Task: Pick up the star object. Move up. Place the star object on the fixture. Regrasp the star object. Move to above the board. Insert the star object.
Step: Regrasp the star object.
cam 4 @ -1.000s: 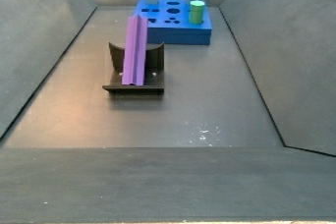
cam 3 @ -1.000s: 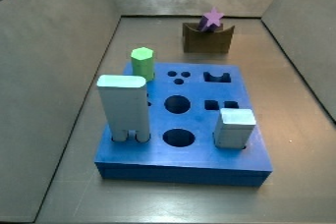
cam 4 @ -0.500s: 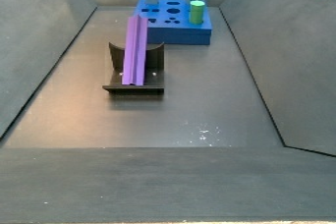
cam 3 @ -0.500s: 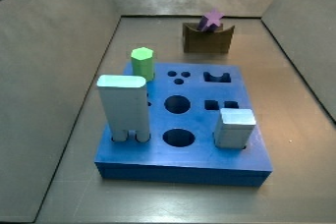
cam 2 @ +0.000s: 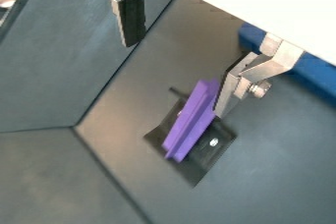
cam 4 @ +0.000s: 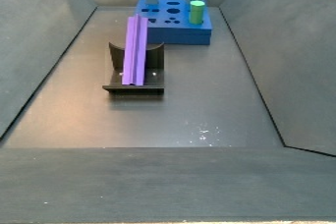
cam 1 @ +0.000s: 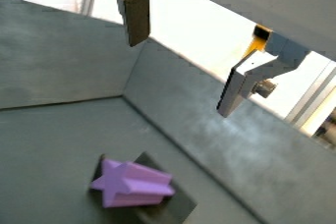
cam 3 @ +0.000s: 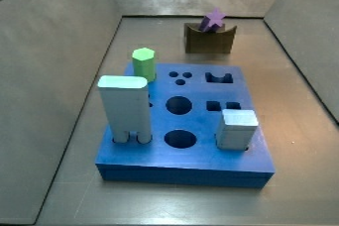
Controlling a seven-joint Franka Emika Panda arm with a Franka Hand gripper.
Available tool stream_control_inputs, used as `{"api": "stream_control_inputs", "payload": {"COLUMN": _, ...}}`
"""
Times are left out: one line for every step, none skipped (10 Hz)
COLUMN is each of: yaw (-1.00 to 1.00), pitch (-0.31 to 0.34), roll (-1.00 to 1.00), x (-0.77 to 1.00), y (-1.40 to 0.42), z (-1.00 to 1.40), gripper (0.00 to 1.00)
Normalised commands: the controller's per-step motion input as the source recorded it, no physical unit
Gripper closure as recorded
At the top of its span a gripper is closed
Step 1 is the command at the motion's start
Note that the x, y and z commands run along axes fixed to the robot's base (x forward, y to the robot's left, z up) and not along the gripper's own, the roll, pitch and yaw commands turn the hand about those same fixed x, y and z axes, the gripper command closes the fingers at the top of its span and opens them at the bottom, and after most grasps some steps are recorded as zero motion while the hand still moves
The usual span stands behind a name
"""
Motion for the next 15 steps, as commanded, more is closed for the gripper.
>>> {"api": "stream_control_inputs", "payload": {"yaw": 0.08, "pitch": 0.138, "roll": 1.00, "x": 0.10, "y": -0.04, "z": -0.01, "gripper": 0.00}}
{"api": "stream_control_inputs", "payload": {"yaw": 0.12, "pitch": 0.183, "roll": 0.99, "x": 0.10, "y": -0.04, "z": -0.01, "gripper": 0.00}}
{"api": "stream_control_inputs", "payload": {"yaw": 0.14, "pitch": 0.183, "roll": 0.80, "x": 0.10, "y": -0.05, "z": -0.01, "gripper": 0.00}}
{"api": "stream_control_inputs", "payload": {"yaw": 0.17, "pitch": 0.170, "roll": 0.55, "x": 0.11, "y": -0.05, "z": -0.01, "gripper": 0.00}}
{"api": "stream_control_inputs", "payload": {"yaw": 0.19, "pitch": 0.152, "roll": 0.37, "x": 0.11, "y": -0.05, "z": -0.01, "gripper": 0.00}}
{"api": "stream_control_inputs", "payload": {"yaw": 0.21, "pitch": 0.114, "roll": 0.22, "x": 0.11, "y": -0.03, "z": 0.00, "gripper": 0.00}}
{"api": "stream_control_inputs", "payload": {"yaw": 0.21, "pitch": 0.096, "roll": 0.19, "x": 0.09, "y": -0.04, "z": 0.00, "gripper": 0.00}}
{"api": "stream_control_inputs", "payload": {"yaw": 0.20, "pitch": 0.055, "roll": 0.17, "x": 0.08, "y": -0.04, "z": -0.01, "gripper": 0.00}}
{"api": "stream_control_inputs", "payload": {"yaw": 0.29, "pitch": 0.128, "roll": 0.07, "x": 0.03, "y": 0.05, "z": -1.00, "gripper": 0.00}}
{"api": "stream_control_inputs", "payload": {"yaw": 0.27, "pitch": 0.108, "roll": 0.07, "x": 0.04, "y": 0.05, "z": -1.00, "gripper": 0.00}}
{"api": "stream_control_inputs", "payload": {"yaw": 0.26, "pitch": 0.078, "roll": 0.06, "x": 0.05, "y": 0.04, "z": -1.00, "gripper": 0.00}}
{"api": "stream_control_inputs", "payload": {"yaw": 0.24, "pitch": 0.009, "roll": 0.06, "x": 0.06, "y": 0.03, "z": -1.00, "gripper": 0.00}}
{"api": "stream_control_inputs", "payload": {"yaw": 0.22, "pitch": -0.037, "roll": 0.07, "x": 0.07, "y": 0.03, "z": -1.00, "gripper": 0.00}}
{"api": "stream_control_inputs", "payload": {"yaw": 0.17, "pitch": -0.095, "roll": 0.07, "x": 0.08, "y": 0.03, "z": -1.00, "gripper": 0.00}}
{"api": "stream_control_inputs", "payload": {"yaw": 0.15, "pitch": -0.117, "roll": 0.08, "x": 0.09, "y": 0.03, "z": -1.00, "gripper": 0.00}}
